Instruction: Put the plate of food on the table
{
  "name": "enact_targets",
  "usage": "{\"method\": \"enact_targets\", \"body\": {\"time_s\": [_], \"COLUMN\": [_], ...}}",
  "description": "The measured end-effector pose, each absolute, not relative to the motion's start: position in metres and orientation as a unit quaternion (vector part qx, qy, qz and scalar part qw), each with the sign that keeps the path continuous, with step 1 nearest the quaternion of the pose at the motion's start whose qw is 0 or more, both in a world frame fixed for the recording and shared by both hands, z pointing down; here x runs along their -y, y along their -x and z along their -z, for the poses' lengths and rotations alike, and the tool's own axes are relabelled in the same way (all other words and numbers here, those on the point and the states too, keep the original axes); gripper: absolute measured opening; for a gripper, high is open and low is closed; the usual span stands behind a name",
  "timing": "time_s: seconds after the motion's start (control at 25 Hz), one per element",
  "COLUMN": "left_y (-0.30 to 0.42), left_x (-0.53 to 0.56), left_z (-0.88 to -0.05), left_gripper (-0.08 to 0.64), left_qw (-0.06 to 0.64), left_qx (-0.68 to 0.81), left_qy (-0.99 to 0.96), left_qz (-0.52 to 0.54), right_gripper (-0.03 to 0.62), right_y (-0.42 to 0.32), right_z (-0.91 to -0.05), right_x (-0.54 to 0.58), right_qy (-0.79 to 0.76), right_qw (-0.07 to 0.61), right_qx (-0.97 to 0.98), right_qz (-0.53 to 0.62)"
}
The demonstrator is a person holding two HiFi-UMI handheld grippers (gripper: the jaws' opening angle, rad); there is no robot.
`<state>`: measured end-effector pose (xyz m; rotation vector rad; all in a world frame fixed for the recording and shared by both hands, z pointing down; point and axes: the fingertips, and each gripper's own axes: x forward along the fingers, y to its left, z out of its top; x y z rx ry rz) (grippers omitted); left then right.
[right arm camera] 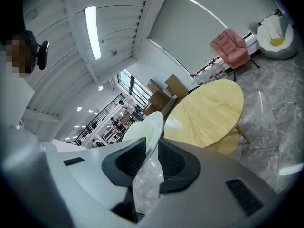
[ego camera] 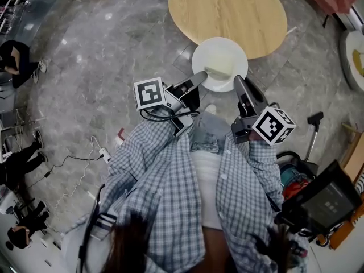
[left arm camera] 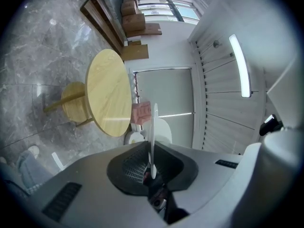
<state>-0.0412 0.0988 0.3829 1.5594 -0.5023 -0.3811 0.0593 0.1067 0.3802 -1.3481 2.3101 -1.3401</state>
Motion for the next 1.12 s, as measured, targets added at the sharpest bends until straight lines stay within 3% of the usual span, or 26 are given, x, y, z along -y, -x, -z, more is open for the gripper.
{"method": "enact_targets", "body": {"time_s": [1.12], "left_y": [-0.001], "left_x": [-0.054], "left_z": [-0.386], "left_gripper": [0.028], "left_qw": [0.664], "left_qx": [0.237], "left_qy": [-0.692], "left_qz": [0.155], "right_gripper": [0.087], "right_y": [-0.101], "right_z": [-0.389], "right_x": [-0.062], "right_qy": [0.444], "right_qw": [0.086], "right_qx": [-0.762], "right_qz": [0.463]}}
